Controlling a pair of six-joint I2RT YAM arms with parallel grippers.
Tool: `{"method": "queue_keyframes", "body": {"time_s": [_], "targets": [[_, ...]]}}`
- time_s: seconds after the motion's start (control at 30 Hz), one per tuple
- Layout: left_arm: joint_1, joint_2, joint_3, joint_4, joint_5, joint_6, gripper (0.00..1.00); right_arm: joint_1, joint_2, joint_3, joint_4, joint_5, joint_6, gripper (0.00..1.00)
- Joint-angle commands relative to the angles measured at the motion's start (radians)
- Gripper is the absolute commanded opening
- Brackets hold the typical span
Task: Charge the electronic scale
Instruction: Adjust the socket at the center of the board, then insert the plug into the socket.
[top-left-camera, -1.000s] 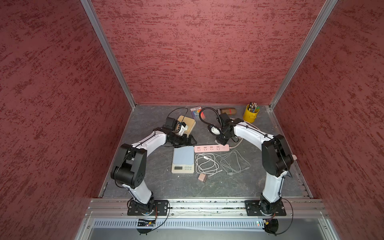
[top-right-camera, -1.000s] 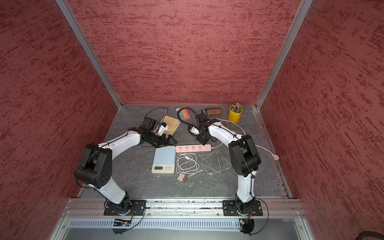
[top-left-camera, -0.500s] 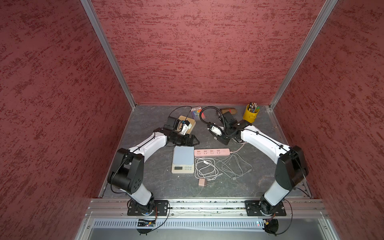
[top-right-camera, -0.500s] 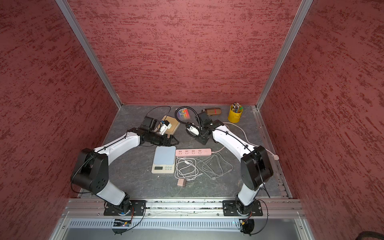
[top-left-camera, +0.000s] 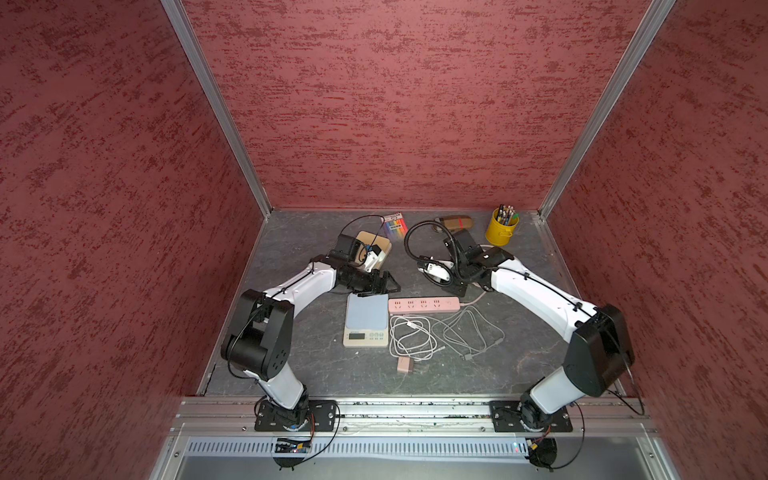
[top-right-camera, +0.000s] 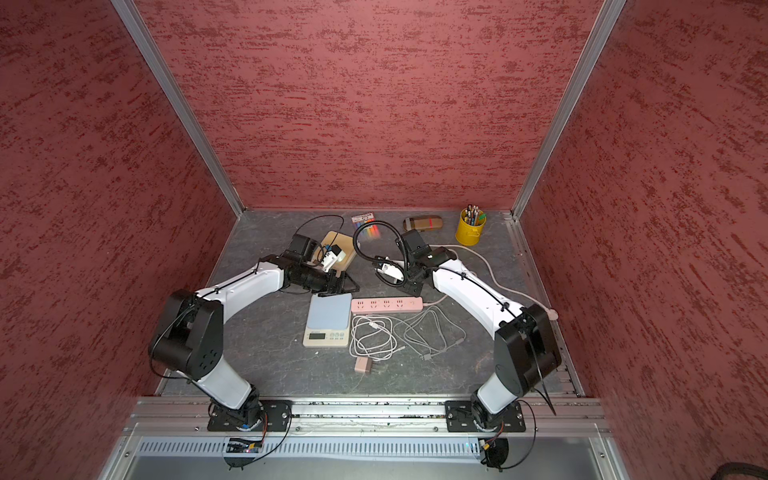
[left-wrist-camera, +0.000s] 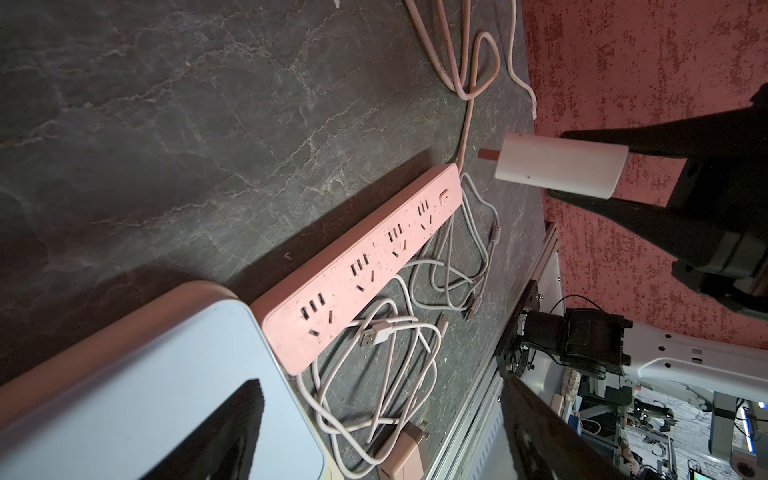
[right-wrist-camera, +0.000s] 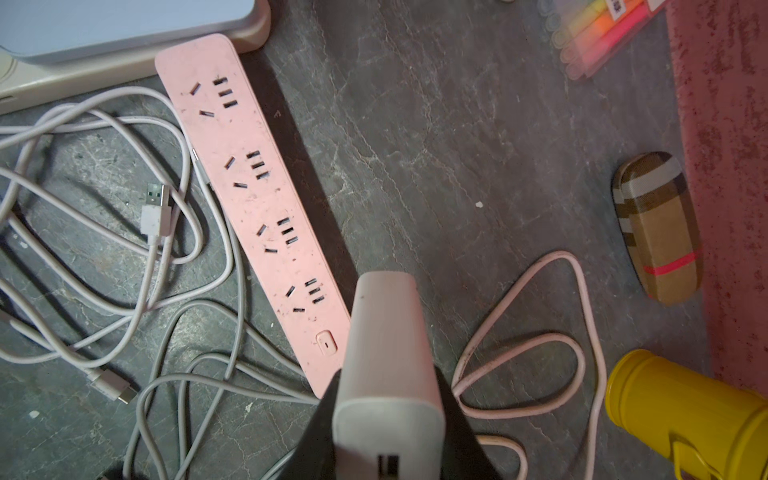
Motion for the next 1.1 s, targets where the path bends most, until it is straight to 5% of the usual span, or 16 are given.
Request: {"method": "queue_keyframes", "body": {"time_s": [0.0,0.53,1.07], "targets": [[-0.008,0.017,0.030,-0.003,0.032,-0.002,0.89,0.018,0.005,0.041,-0.069,-0.032,-0.062,0.00],[0.032,0.118,0.086,-0.030,0.090,-0.015,0.85,0.148,0.196,0.193,-0.193,-0.073,-0.107,0.00],[0.041,0.149,0.107,-0.116,0.037,0.043,0.85,0.146,0.293,0.268,-0.237,-0.018,-0.135,0.00]]}}
